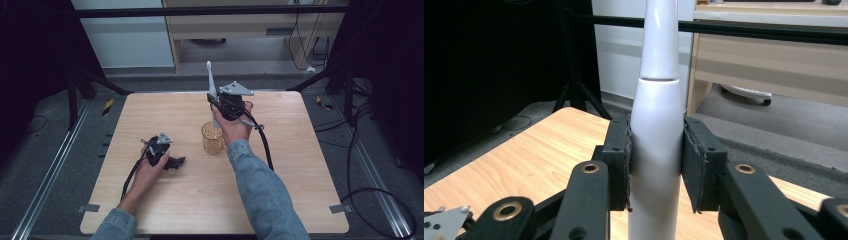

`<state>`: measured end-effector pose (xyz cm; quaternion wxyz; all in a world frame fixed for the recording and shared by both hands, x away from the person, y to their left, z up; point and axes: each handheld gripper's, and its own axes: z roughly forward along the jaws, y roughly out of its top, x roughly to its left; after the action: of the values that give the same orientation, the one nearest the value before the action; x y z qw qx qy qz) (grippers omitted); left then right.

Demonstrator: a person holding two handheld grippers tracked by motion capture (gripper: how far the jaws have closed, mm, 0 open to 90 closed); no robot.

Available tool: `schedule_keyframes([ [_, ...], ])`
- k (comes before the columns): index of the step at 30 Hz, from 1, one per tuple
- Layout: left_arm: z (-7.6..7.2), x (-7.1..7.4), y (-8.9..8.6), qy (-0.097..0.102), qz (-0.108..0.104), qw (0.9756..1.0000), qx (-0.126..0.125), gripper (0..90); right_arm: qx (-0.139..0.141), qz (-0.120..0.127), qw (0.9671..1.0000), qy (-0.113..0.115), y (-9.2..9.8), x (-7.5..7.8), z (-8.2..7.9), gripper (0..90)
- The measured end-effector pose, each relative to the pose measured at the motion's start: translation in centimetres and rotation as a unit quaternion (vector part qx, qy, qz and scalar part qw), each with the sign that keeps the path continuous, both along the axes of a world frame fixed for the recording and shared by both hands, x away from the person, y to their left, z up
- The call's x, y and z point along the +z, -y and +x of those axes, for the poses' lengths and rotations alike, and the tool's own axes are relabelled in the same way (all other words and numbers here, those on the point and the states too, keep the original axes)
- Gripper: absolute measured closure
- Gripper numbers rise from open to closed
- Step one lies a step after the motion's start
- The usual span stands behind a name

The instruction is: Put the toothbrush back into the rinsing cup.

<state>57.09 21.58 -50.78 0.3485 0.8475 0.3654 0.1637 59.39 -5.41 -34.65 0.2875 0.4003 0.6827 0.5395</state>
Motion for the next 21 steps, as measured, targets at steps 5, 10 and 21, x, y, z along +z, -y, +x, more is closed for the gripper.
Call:
schedule_keyframes([
  [5,0.0,0.0,0.0,0.000,0.000,1.0000,0.000,0.0,0.005,-0.009,0.9999,-0.007,-0.5,-0.4,-0.1,66.9],
  [10,0.0,0.0,0.0,0.000,0.000,1.0000,0.000,0.0,0.013,-0.017,0.9997,-0.014,-1.1,-0.9,-0.1,66.9],
  [21,0.0,0.0,0.0,0.000,0.000,1.0000,0.000,0.0,0.018,-0.033,0.9987,-0.035,-1.6,-2.4,-0.1,66.8],
])
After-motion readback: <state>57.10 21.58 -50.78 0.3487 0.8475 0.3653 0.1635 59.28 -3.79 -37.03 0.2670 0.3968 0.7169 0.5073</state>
